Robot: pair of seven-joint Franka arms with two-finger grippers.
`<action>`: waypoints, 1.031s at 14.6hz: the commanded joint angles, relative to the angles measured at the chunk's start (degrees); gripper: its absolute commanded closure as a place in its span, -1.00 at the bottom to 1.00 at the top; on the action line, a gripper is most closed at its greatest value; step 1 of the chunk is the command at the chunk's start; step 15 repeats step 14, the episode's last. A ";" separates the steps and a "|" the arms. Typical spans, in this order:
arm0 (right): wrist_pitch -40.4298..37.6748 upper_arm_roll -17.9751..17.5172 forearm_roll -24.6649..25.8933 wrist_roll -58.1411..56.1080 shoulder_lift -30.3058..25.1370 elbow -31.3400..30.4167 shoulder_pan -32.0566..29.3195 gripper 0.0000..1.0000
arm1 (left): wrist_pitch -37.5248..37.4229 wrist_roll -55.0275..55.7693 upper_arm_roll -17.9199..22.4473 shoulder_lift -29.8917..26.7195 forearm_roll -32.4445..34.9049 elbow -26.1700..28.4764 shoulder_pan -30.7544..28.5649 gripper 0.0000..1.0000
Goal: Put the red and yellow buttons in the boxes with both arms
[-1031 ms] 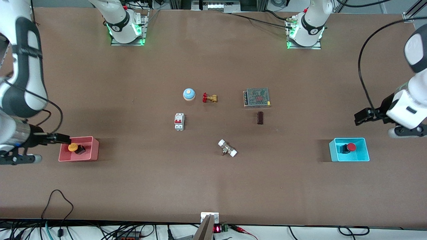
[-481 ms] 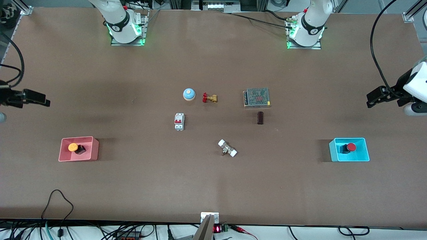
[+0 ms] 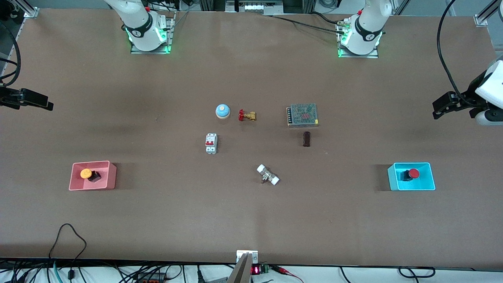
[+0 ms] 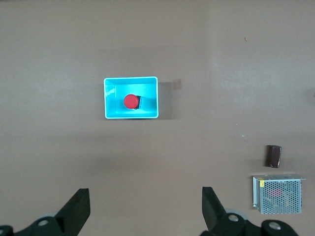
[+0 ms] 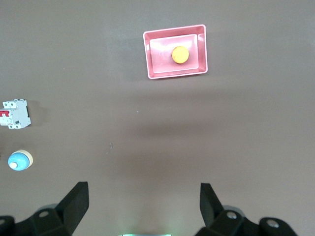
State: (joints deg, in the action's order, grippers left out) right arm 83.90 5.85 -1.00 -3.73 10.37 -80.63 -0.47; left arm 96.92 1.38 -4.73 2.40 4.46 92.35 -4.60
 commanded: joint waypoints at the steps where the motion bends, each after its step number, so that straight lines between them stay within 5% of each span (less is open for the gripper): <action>1: 2.74 1.09 0.82 1.45 -2.55 -2.60 1.53 -1.00 | -1.12 -1.55 4.12 -2.75 -1.64 1.52 3.55 -1.00; 5: 4.34 1.09 0.91 1.19 -5.80 -7.43 1.61 -1.00 | -2.34 -1.55 4.03 -3.28 -4.19 1.52 2.41 -1.00; 15: 2.67 1.09 1.17 1.27 -5.98 -7.26 1.53 -1.00 | -4.81 -1.11 3.77 -6.44 -5.43 1.52 1.17 -1.00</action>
